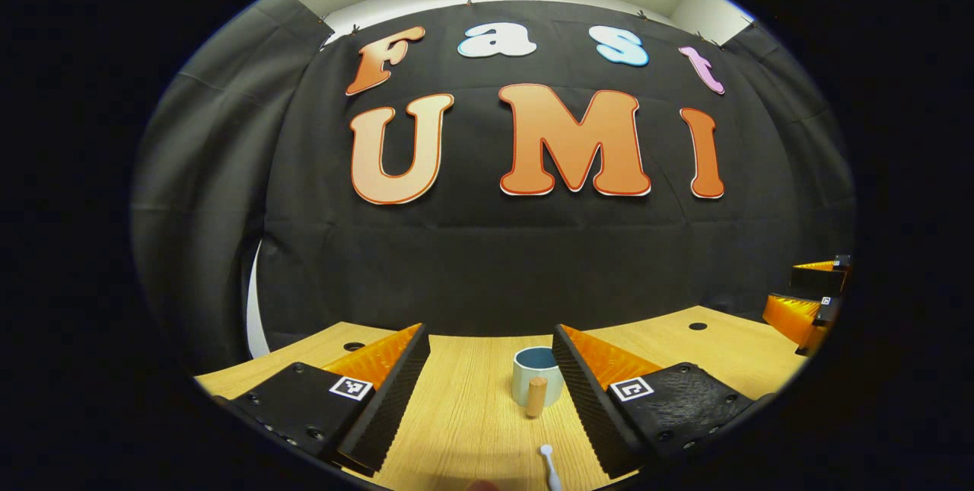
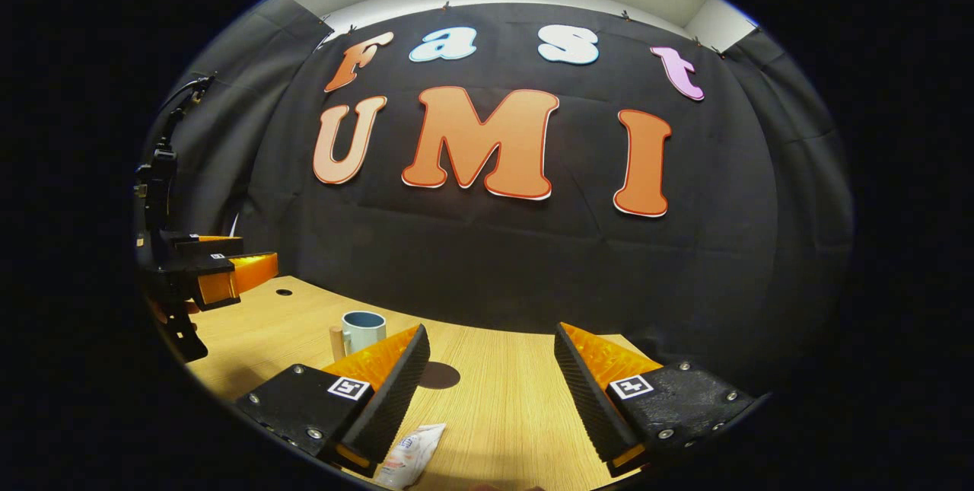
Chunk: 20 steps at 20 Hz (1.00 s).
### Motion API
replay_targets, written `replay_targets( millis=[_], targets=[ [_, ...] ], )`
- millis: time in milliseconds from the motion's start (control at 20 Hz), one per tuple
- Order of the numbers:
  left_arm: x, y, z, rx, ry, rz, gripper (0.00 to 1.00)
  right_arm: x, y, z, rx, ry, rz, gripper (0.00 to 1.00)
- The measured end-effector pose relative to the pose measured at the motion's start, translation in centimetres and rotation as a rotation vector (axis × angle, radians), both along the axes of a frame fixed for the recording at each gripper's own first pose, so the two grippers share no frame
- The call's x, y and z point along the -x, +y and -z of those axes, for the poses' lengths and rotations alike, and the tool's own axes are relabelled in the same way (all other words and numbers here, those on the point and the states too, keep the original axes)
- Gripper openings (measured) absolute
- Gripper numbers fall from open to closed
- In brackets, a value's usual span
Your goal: Put the toothbrush and toothpaste on the desktop into the cup, then pick up the cup and place it on the coaster on the desktop.
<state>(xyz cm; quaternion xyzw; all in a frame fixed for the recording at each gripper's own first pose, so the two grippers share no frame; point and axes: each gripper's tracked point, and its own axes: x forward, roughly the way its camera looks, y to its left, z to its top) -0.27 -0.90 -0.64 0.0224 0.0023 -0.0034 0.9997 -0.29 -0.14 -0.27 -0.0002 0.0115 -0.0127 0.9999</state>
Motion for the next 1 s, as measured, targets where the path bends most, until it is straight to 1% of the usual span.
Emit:
replay_targets(
  millis=[150, 200, 450, 600, 1000],
  targets=[
    [0.1, -0.6, 0.9, 0.009, 0.036, 0.015, 0.97, -0.2, 0.1, 1.1, -0.002, 0.036, -0.015, 1.0],
    [0.0, -0.9, 1.7, 0.01, 0.053, 0.021, 0.97, -0.2, 0.2, 1.6, -0.002, 0.052, -0.018, 0.99],
    [0.5, -2.2, 5.4, -0.007, 0.156, 0.049, 0.97, 0.6, 1.7, 5.2, -0.043, 0.155, -0.065, 0.99],
    [0.8, -2.9, 7.3, -0.03, 0.207, 0.064, 0.97, 0.7, 2.2, 7.1, -0.035, 0.218, -0.08, 0.98],
    [1.7, -3.8, 13.1, -0.036, 0.394, 0.086, 0.98, 1.2, 4.9, 12.0, -0.027, 0.378, -0.15, 0.99]
  ],
)
